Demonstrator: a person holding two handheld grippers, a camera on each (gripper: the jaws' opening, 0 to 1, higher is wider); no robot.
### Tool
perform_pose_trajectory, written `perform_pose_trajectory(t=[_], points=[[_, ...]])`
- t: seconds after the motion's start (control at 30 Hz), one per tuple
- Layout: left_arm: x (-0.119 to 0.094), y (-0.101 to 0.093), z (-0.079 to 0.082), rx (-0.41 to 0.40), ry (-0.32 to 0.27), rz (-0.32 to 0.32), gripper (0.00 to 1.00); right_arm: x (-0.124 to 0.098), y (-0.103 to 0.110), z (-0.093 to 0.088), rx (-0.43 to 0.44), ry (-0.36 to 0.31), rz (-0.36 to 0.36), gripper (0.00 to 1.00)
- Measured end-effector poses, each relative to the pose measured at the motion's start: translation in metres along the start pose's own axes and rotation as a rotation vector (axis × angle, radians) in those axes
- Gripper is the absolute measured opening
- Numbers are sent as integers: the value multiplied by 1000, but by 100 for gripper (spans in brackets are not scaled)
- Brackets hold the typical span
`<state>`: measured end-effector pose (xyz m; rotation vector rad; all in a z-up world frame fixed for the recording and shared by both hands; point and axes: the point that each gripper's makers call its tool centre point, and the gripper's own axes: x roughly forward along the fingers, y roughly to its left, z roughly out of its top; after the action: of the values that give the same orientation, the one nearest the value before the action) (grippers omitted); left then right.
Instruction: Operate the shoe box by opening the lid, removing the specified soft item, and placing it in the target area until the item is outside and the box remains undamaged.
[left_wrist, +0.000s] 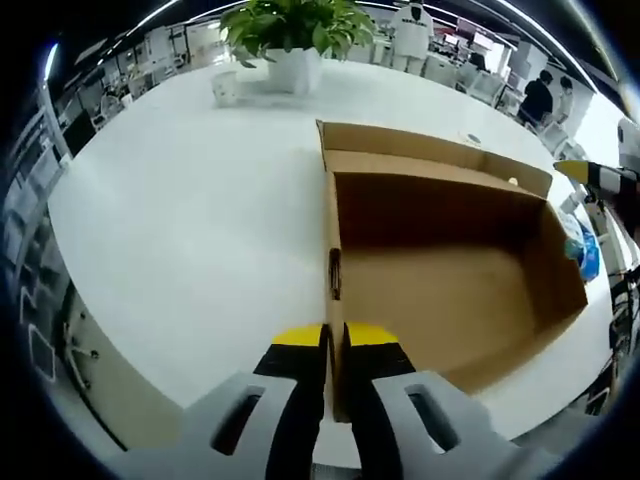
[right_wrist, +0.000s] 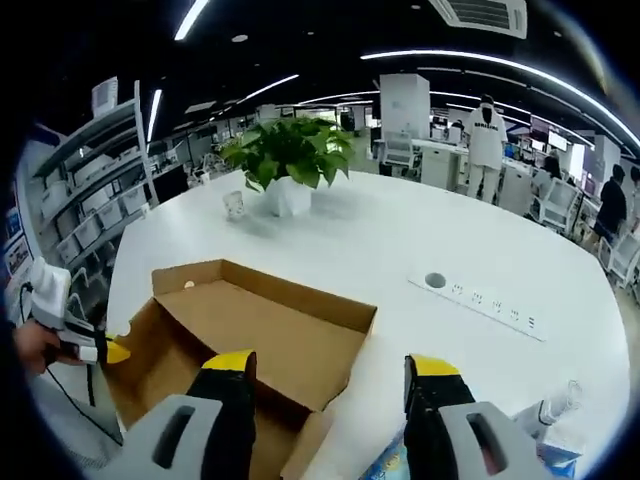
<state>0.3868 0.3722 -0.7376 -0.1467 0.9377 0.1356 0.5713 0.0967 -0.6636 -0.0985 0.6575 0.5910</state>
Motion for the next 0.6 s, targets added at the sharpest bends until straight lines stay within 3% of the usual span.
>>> perform_pose_trajectory(t=[0.4, 0.6], points=[[0, 0, -1, 7, 2, 0, 4, 33, -8, 4, 67, 52, -5, 54], [0, 0, -1, 8, 2, 1, 4, 50, -10, 8, 61, 74, 0, 54]])
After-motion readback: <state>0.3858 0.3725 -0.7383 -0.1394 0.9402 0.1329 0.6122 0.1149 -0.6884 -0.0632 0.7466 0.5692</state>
